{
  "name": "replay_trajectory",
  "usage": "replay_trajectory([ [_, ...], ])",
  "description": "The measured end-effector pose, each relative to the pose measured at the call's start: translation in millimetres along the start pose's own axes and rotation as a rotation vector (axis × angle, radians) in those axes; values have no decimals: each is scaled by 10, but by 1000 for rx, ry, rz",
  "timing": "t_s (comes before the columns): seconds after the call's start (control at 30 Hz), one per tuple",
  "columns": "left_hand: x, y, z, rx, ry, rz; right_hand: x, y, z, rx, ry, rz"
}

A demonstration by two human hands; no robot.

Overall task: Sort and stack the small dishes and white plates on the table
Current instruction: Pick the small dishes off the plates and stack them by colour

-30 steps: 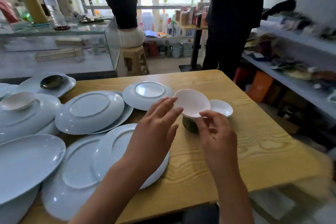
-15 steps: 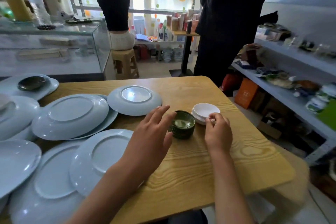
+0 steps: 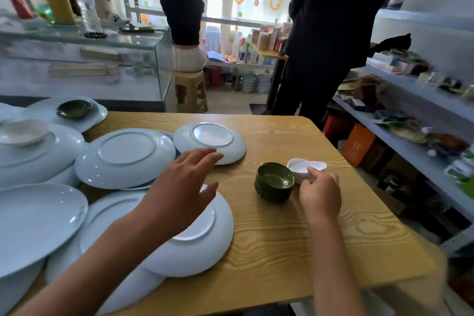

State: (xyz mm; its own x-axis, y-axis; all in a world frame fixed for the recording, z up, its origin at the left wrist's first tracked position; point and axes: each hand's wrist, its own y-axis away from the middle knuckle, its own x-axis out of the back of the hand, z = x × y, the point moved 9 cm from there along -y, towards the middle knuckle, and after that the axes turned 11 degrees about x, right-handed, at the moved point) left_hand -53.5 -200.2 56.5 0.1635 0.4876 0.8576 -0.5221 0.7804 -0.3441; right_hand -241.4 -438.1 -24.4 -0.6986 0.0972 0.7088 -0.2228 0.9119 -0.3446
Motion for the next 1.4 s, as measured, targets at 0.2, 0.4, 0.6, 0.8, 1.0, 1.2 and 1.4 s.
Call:
replay_trajectory([
  [0.2, 451, 90, -371, 49, 10, 55, 85, 6, -196, -79, 0, 47],
  [0.4, 807, 217, -839, 83, -60, 117, 65, 155, -1383, 310, -103, 145],
  [0.6, 1240, 380, -1417, 170, -132, 210, -394, 678, -2687, 589, -190, 47],
  [0.8, 1631, 579, -2156, 317, -174, 239, -990, 1352, -3780, 876, -312, -158],
  [1.0, 1882, 399, -3101, 500, -133, 263, -1583, 1856, -4600, 1007, -453, -408],
  [1.2, 1423, -51, -3866, 634, -193, 114, -2016, 1949, -4885, 970, -447, -504],
  [1.4, 1167, -230, -4183, 608, -300, 47, -2249, 1847, -4808, 933, -421, -571],
])
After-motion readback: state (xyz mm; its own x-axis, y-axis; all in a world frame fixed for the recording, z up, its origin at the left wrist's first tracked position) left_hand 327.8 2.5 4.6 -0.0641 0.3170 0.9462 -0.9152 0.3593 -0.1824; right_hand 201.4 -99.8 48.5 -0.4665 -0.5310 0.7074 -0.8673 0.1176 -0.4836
